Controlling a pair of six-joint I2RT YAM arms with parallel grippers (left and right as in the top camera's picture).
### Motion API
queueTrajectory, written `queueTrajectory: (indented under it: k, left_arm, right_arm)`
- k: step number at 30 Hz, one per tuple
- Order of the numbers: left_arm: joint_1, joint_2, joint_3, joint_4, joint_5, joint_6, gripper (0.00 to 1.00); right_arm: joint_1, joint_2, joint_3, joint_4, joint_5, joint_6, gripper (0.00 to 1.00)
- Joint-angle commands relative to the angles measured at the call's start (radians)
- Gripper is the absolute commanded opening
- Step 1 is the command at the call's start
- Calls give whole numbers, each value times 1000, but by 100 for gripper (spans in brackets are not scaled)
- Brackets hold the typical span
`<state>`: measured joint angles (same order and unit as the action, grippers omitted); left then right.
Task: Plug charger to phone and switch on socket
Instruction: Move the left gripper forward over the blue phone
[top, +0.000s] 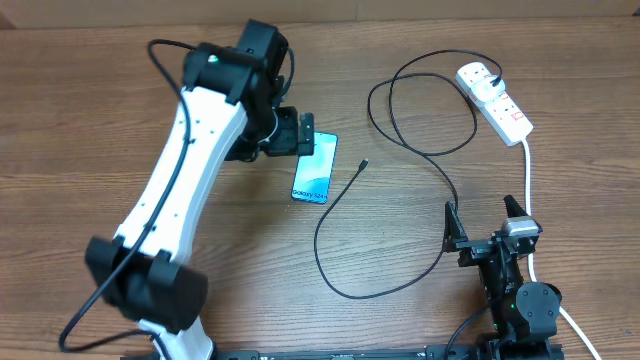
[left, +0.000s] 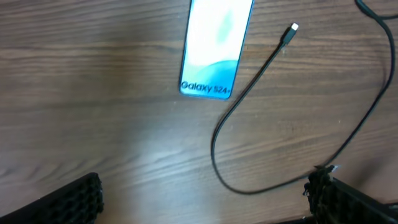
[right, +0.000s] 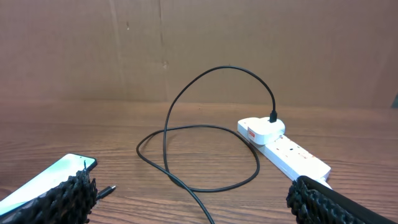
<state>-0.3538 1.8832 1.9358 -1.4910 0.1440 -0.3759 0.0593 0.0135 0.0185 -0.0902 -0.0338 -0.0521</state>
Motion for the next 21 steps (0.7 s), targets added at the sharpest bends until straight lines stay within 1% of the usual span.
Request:
queueTrajectory:
  k: [1,4,9,13,21]
  left_arm:
    - [-8,61,24,15,18,-18,100]
    - [-26,103,24,42,-63,-30,100]
    - [-84,167,23,101,-156,-32,100]
    - [-111,223,23,148,-170,-32,100]
    - [-111,320,23,210,-177,-28,100]
  right_arm:
    - [-3,-11,-10,6,7,0,100]
    - [-3,-11,-10,6,7,0,100]
    - [-4,-11,-10,6,7,0,100]
    - [-3,-11,-10,6,7,0,100]
    - [-3,-11,-10,6,7,0,100]
